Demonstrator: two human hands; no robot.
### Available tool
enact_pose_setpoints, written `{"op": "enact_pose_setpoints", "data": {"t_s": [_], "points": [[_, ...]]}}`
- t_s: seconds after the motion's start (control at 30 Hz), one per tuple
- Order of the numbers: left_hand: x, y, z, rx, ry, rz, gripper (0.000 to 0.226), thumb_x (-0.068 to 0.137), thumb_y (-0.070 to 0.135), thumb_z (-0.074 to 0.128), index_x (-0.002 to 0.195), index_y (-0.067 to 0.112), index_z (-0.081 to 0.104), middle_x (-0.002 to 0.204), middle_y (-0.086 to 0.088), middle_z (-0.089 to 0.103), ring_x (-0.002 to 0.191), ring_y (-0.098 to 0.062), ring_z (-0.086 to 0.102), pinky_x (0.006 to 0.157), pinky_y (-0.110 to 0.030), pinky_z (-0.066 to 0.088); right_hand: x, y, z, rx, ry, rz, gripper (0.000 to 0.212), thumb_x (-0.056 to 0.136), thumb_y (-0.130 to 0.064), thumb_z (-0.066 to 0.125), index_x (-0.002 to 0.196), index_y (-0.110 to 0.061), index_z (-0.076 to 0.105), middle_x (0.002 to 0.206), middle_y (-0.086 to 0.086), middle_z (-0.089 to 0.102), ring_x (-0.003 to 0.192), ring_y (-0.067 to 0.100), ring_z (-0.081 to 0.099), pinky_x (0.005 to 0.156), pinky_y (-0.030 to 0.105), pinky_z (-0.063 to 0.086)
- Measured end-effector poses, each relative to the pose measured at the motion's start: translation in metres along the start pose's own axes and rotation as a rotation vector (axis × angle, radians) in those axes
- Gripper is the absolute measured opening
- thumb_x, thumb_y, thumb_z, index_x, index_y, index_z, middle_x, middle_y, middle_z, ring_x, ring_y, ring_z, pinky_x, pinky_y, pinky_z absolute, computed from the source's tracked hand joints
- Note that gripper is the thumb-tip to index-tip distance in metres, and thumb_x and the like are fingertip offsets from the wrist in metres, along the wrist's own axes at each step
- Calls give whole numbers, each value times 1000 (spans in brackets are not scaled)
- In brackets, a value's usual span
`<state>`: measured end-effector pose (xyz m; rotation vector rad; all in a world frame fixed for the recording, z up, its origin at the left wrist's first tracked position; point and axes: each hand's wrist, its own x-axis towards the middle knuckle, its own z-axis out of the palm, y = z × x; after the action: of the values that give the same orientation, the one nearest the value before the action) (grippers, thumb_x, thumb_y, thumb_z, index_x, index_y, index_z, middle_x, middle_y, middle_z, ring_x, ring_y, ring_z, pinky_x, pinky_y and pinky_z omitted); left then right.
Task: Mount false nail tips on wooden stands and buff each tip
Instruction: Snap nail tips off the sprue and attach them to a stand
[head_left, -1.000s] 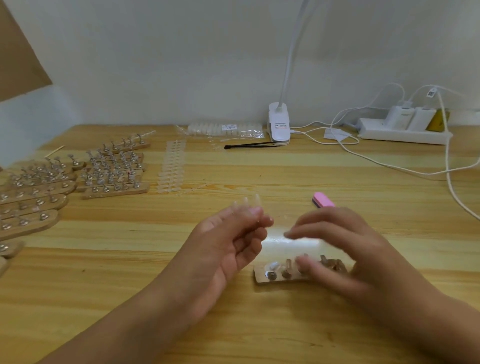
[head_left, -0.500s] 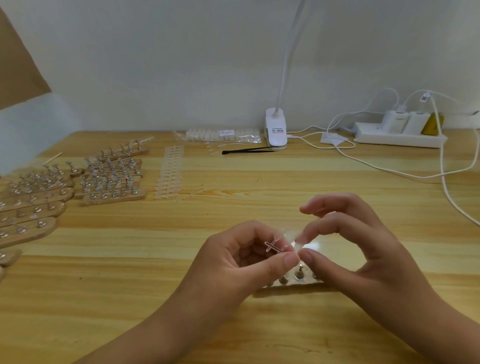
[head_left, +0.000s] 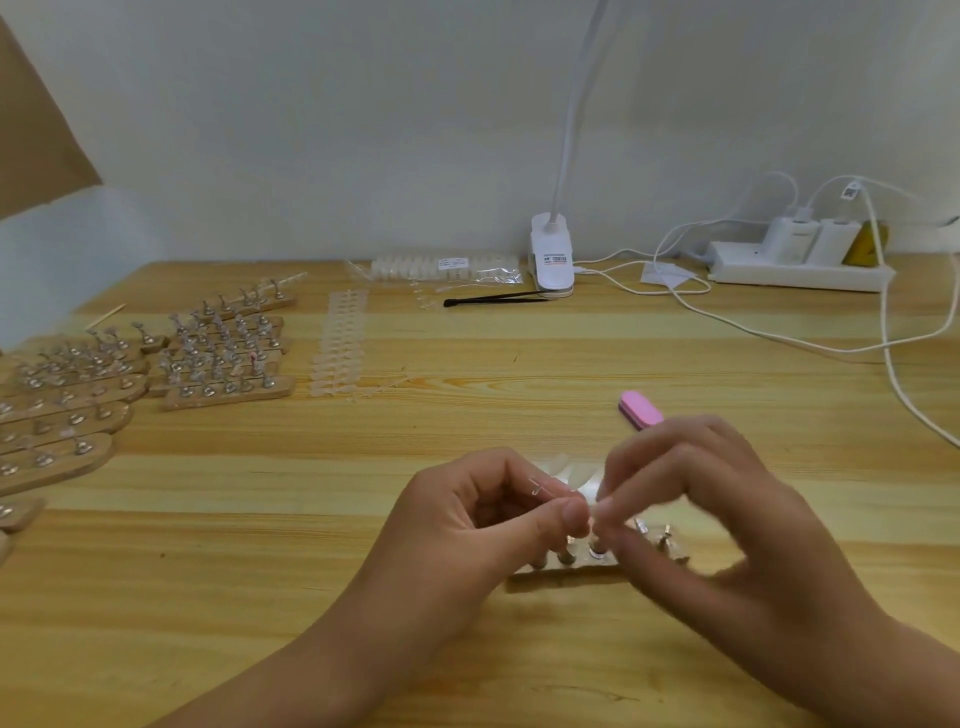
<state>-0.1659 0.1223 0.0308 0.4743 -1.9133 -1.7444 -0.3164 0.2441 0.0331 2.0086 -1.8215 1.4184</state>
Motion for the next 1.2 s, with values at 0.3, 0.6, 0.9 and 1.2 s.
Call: {"op": "enact_pose_setpoints", "data": {"t_s": [0.3,0.6,0.9,1.2], "points": [[0,0,-11,637,-7,864,8,91,16,66,98,16,65,99,4,66,90,-10,64,77,-24,49,9,2,-13,871,-23,591,47,51,-53,89,82,-21,74,83,-1,70,82,8,65,81,20,54],[-4,9,-4,-200,-241,33,9,83,17,69,85,9,63,124,2,68,113,-19,66,89,-26,54,7,8,-14,199,23,261,12,79,-39,67,85,-29,66,83,-11,64,84,15,61,85,21,47],[-2,12,-3,-222,-221,-10,8,82,22,69,87,17,67,118,-1,71,109,-19,67,91,-27,53,6,17,-15,-147,30,24,17,86,-37,63,98,-27,69,97,-15,59,91,9,58,80,31,44],[0,11,-2,-256,-223,7,4,83,23,68,86,21,68,118,-2,71,110,-21,67,94,-27,52,7,19,-17,-206,4,9,23,85,-39,64,103,-26,71,100,-14,64,99,10,56,86,33,43]]}}
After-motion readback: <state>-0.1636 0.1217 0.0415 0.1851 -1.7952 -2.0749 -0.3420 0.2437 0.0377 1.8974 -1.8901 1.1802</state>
